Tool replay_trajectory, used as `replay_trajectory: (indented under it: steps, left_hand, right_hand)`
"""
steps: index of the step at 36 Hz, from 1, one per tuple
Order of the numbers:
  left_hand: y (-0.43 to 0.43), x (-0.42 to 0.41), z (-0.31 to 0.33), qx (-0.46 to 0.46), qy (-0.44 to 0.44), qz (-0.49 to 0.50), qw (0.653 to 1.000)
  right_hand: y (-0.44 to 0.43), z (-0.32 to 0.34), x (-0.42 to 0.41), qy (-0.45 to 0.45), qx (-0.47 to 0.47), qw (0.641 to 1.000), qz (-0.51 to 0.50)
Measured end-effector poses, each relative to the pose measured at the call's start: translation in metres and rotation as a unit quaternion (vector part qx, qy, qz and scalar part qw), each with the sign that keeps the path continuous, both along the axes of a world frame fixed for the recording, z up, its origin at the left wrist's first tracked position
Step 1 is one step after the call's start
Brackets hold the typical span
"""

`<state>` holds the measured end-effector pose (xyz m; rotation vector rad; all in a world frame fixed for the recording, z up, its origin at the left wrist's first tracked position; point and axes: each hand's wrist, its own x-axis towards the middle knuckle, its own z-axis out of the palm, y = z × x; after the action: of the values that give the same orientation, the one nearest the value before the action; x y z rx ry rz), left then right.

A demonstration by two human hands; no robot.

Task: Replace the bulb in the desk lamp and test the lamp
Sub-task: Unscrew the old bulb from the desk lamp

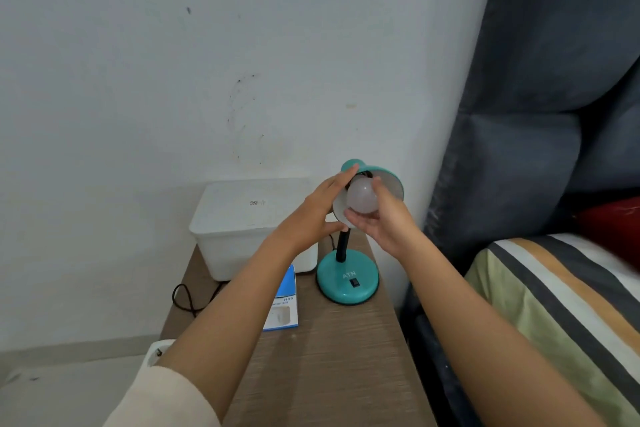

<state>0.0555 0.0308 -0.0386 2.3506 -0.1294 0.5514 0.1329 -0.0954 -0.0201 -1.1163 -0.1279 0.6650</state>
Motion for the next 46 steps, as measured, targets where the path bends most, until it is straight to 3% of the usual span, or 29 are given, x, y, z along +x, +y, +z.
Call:
replay_trajectory:
  steps: [4, 9, 12, 14, 18, 21, 23, 27, 32, 36, 38, 41, 46]
  left_hand:
    - [-0.001, -0.001, 0.0, -0.004, 0.01, 0.009, 1.0]
    - [-0.002, -0.001, 0.002, 0.004, 0.008, 0.009, 1.0]
    - [-0.003, -0.001, 0.002, 0.012, 0.007, 0.017, 1.0]
    - [-0.003, -0.001, 0.002, 0.012, 0.004, 0.019, 1.0]
    - [-0.003, -0.001, 0.002, 0.012, 0.002, 0.013, 1.0]
    - [-0.004, -0.002, 0.002, 0.009, 0.009, 0.018, 1.0]
    - [-0.004, -0.002, 0.002, 0.011, 0.007, 0.02, 1.0]
    - [-0.003, -0.002, 0.002, 0.013, 0.004, 0.015, 1.0]
    - [-0.004, -0.002, 0.003, 0.005, 0.01, 0.02, 1.0]
    - [-0.004, -0.003, 0.003, 0.008, 0.012, 0.016, 1.0]
    - [-0.003, -0.003, 0.003, 0.01, 0.013, 0.019, 1.0]
    - [-0.003, -0.003, 0.003, 0.008, 0.014, 0.019, 1.0]
    - [-0.004, -0.003, 0.004, 0.004, 0.011, 0.014, 1.0]
  right_hand:
    - [0.0, 0.001, 0.003, -0.086, -0.089, 0.992, -0.031]
    - [-0.005, 0.007, 0.003, -0.03, -0.048, 0.998, 0.035]
    - [-0.004, 0.003, 0.008, -0.194, -0.199, 0.96, -0.027]
    - [-0.002, 0.003, 0.006, -0.216, -0.227, 0.949, -0.038]
    - [-0.002, 0.005, 0.004, -0.068, -0.098, 0.992, 0.032]
    - [-0.001, 0.002, 0.005, -0.194, -0.193, 0.961, -0.028]
    - [0.001, 0.002, 0.003, -0.218, -0.205, 0.952, -0.056]
    - [0.0, 0.007, 0.003, -0.057, -0.099, 0.994, 0.0]
    - [0.003, 0.006, 0.002, -0.195, -0.205, 0.957, -0.068]
    - [0.001, 0.012, 0.001, -0.073, -0.135, 0.988, -0.008]
    - [-0.001, 0.01, 0.003, -0.145, -0.189, 0.971, -0.017]
    - [-0.002, 0.006, 0.002, -0.278, -0.281, 0.917, -0.057]
    - [-0.001, 0.008, 0.001, -0.274, -0.299, 0.913, -0.044]
